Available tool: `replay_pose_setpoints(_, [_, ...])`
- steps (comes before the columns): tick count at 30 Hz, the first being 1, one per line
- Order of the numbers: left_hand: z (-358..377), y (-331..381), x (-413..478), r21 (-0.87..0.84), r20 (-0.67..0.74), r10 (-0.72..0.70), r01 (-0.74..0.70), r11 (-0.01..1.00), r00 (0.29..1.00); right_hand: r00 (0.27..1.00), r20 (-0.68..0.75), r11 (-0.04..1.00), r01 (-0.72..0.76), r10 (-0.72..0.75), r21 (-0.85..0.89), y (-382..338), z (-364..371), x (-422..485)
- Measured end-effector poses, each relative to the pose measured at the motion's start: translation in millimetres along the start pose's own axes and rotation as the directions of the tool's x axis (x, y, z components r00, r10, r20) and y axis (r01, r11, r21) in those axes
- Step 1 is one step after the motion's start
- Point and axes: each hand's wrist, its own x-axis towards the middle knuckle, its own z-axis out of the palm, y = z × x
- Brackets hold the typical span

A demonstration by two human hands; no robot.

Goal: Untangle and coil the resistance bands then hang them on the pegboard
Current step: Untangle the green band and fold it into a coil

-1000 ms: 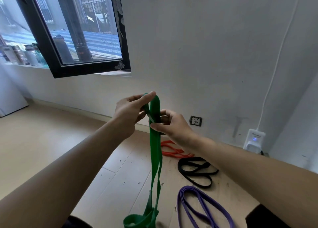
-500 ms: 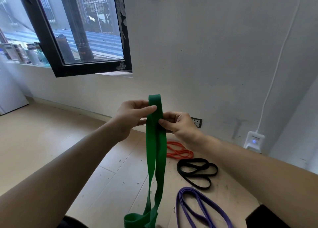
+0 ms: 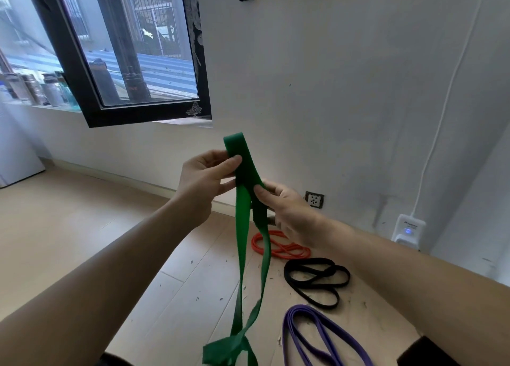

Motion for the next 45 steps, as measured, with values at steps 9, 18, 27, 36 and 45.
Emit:
replay_pose_setpoints(9, [3,13,2,-0.130,-0.001,0.043,-0.042,0.991,0.999,0.983,-0.035,0.983,0.182,-0.181,0.035,-14,-10,1])
replay_pose_setpoints(18, [9,21,2,-0.279,-0.084,0.025,-0.048,0.959,0.996,0.987,-0.031,0.986,0.158,-0.157,0.055,-4,-2,-2])
replay_pose_setpoints(27, [-8,20,15,-0.382,-0.178,-0.054,-0.019,0.924,0.983,0.997,0.013,0.996,0.074,-0.074,-0.049,25,12,-1])
replay_pose_setpoints(36, [-22,-10,11,0.045,0.016,-0.130,0.130,0.991,0.991,0.994,-0.016,0.993,0.104,-0.105,-0.054,6,2,10])
replay_pose_setpoints(45, [-29,-23,5,0.711,0.086,0.229,-0.221,0.667,0.970,0.999,0.039,0.987,0.008,-0.002,-0.158,-8,-30,10])
